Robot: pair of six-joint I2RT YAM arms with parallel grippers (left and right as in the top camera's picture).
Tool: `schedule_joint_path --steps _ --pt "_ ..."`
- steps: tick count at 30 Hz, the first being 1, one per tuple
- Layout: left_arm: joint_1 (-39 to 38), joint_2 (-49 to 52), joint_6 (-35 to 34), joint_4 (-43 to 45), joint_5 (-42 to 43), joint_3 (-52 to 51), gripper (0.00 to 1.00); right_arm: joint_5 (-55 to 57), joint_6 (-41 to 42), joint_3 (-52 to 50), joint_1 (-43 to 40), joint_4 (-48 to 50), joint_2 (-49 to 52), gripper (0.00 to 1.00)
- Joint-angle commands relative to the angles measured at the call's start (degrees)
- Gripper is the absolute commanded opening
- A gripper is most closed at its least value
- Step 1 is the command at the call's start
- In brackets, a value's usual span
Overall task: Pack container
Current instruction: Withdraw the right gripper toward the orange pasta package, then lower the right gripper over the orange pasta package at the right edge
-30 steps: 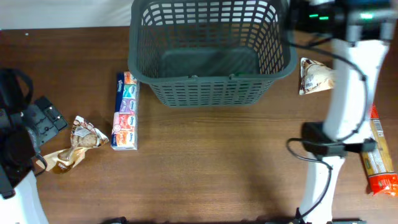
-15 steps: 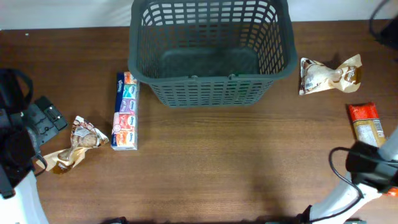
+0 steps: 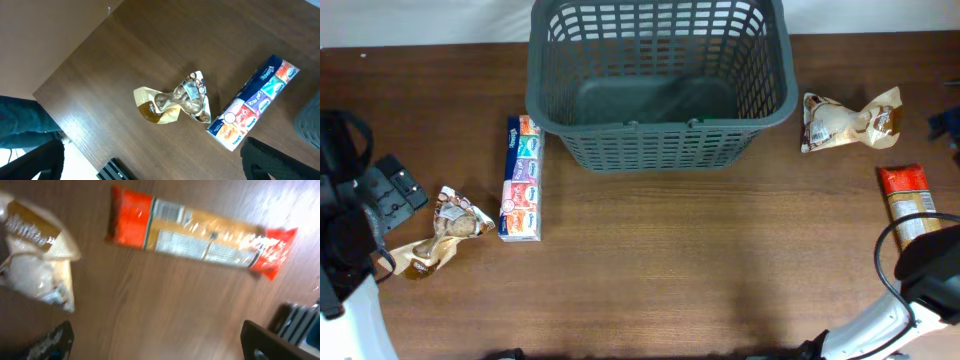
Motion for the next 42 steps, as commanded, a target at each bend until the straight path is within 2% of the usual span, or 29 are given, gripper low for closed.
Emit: schedule_joint_path --steps 1,3,6,9,12,16,19,23,25,30,36,42 --pt "0.4 -0.4 0.9 0.0 0.0 0.3 0.99 12.8 -12.9 -0.5 -1.0 2.4 -0.5 0.99" --pt "0.4 -0.4 0.9 0.0 0.0 0.3 0.99 13.9 -26.0 -0.5 -1.0 4.7 -0.5 0.99" --pt "0.4 -0.4 0.9 0.0 0.0 0.3 0.99 7.0 -35.9 -0.5 -1.0 5.6 -0.5 0.99" --pt "0.4 -0.4 0.9 0.0 0.1 0.3 0.99 3.8 -40.2 -0.5 -1.0 5.6 -0.4 0.99" --pt "0.4 -0.4 0.9 0.0 0.0 0.3 0.99 7.2 -46.6 -0.5 -1.0 5.6 -0.4 0.99" --pt "0.4 -0.4 0.9 0.0 0.0 0.3 0.99 7.9 -46.4 -0.5 -1.0 4.7 -0.4 0.99" --pt "0.4 -0.4 0.9 0.0 0.0 0.3 0.99 4.4 -47.8 -0.5 -1.0 3.9 -0.4 0.99" --pt "0.4 -0.4 0.9 0.0 0.0 0.3 0.99 -8.2 -68.6 -0.6 -1.0 3.8 -0.2 0.99" --pt "0.4 -0.4 0.9 0.0 0.0 0.3 0.99 -9.5 -73.8 -0.8 -1.3 4.0 -0.1 0.99" --pt "0.4 -0.4 0.9 0.0 0.0 0.3 0.99 -8.0 -75.3 -2.7 -3.5 3.6 0.2 0.99" --pt "0.4 -0.4 0.9 0.0 0.0 0.3 0.99 -8.1 -77.8 -9.6 -9.1 5.0 0.2 0.99" --pt "0.4 -0.4 0.9 0.0 0.0 0.3 0.99 -14.5 -77.8 -12.3 -13.0 6.7 0.3 0.99"
